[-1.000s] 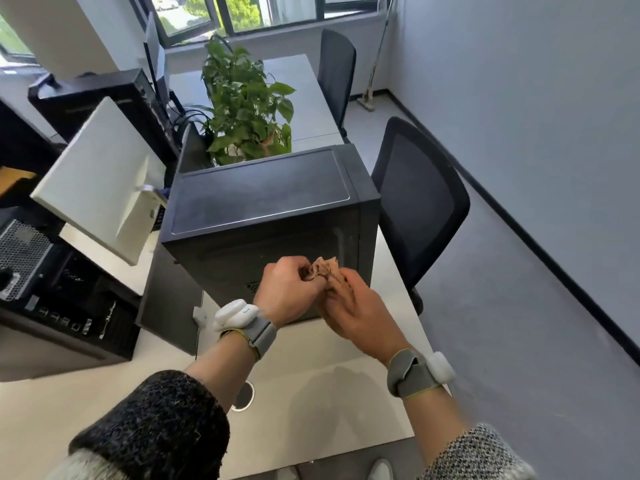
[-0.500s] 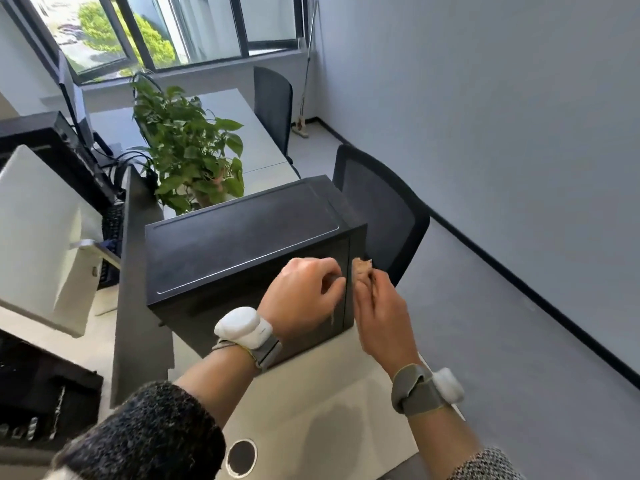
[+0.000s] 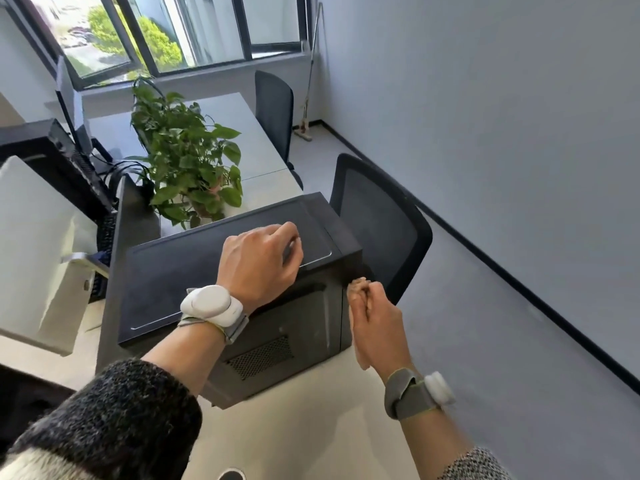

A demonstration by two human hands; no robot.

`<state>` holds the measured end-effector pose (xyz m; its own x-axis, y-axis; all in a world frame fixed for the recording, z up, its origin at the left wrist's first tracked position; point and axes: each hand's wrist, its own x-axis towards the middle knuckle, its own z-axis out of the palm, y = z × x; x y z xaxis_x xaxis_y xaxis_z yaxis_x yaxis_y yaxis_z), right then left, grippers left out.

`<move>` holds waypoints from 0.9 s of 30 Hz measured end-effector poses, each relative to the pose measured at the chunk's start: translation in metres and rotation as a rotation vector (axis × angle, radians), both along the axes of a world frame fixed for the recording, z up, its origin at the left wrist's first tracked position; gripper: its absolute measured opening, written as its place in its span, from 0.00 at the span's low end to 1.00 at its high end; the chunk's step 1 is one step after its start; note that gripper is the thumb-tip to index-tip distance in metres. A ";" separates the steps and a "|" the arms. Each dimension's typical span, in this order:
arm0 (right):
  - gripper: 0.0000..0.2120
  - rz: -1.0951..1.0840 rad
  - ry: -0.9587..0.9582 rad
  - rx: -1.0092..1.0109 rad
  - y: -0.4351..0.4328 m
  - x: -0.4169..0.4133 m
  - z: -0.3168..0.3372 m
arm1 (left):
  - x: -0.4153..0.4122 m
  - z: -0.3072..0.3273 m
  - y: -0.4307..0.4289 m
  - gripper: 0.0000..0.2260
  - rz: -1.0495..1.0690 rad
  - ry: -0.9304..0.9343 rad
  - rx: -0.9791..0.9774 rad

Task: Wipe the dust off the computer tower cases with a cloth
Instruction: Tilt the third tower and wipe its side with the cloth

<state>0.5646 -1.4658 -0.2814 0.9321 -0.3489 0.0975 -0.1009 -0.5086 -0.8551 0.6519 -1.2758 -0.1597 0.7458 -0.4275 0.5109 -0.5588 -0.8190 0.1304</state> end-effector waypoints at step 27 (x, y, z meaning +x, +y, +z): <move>0.12 0.096 -0.093 0.192 -0.001 0.013 -0.001 | 0.005 -0.008 -0.007 0.10 0.141 -0.010 0.152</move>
<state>0.5776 -1.4672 -0.2823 0.9519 -0.2798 0.1245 0.0234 -0.3388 -0.9406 0.6564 -1.2824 -0.1678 0.7988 -0.3922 0.4561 -0.4382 -0.8989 -0.0055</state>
